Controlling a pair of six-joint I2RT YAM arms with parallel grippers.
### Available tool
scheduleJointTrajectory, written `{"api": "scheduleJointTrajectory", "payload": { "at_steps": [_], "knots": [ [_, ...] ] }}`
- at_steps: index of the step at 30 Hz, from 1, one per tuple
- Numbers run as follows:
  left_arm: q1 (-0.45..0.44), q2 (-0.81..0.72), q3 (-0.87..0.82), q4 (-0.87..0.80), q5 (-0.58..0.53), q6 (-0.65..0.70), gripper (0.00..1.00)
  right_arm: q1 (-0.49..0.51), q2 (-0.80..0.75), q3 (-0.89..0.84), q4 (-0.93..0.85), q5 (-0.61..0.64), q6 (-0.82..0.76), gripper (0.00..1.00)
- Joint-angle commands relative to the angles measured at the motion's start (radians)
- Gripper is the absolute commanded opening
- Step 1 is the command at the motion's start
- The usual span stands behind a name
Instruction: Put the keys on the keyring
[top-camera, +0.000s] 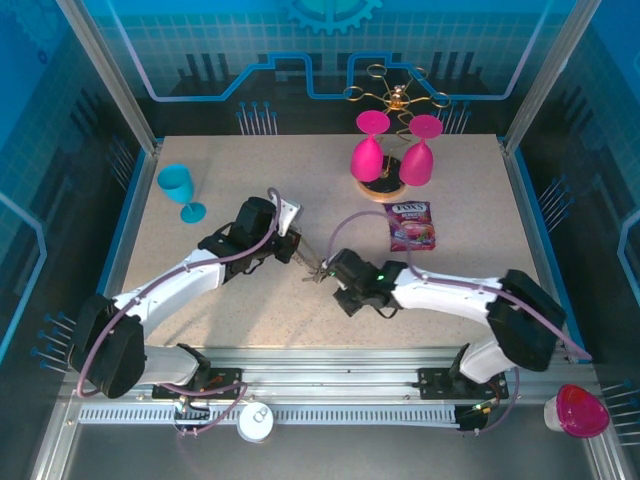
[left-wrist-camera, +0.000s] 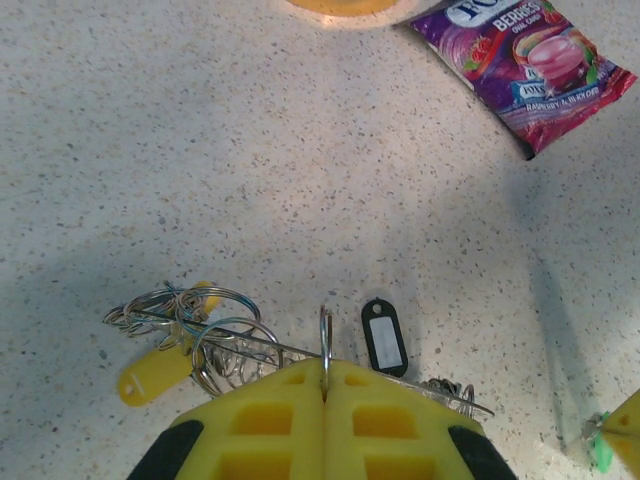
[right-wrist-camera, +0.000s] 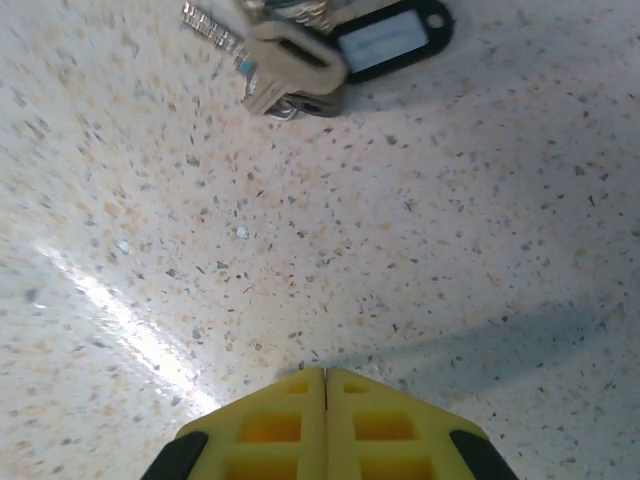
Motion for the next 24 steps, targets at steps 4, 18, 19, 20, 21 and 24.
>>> {"api": "scheduleJointTrajectory", "payload": {
  "at_steps": [4, 18, 19, 20, 21, 24],
  "knots": [
    [-0.027, -0.057, -0.006, 0.052, 0.001, 0.069, 0.0, -0.12, -0.096, -0.122, 0.101, -0.298, 0.135, 0.0],
    [-0.035, -0.05, -0.022, 0.084, 0.081, 0.127, 0.0, -0.267, 0.0, -0.144, 0.094, -0.406, 0.165, 0.0],
    [-0.036, -0.05, -0.023, 0.089, 0.082, 0.128, 0.0, -0.271, 0.008, -0.143, 0.086, -0.402, 0.166, 0.0],
    [-0.035, -0.048, -0.025, 0.09, 0.082, 0.128, 0.0, -0.273, 0.015, -0.141, 0.079, -0.399, 0.163, 0.0],
    [-0.036, -0.048, -0.025, 0.09, 0.084, 0.129, 0.0, -0.274, 0.02, -0.138, 0.074, -0.392, 0.162, 0.0],
    [-0.036, -0.048, -0.029, 0.092, 0.084, 0.129, 0.0, -0.278, 0.029, -0.135, 0.066, -0.383, 0.166, 0.0]
  ]
}}
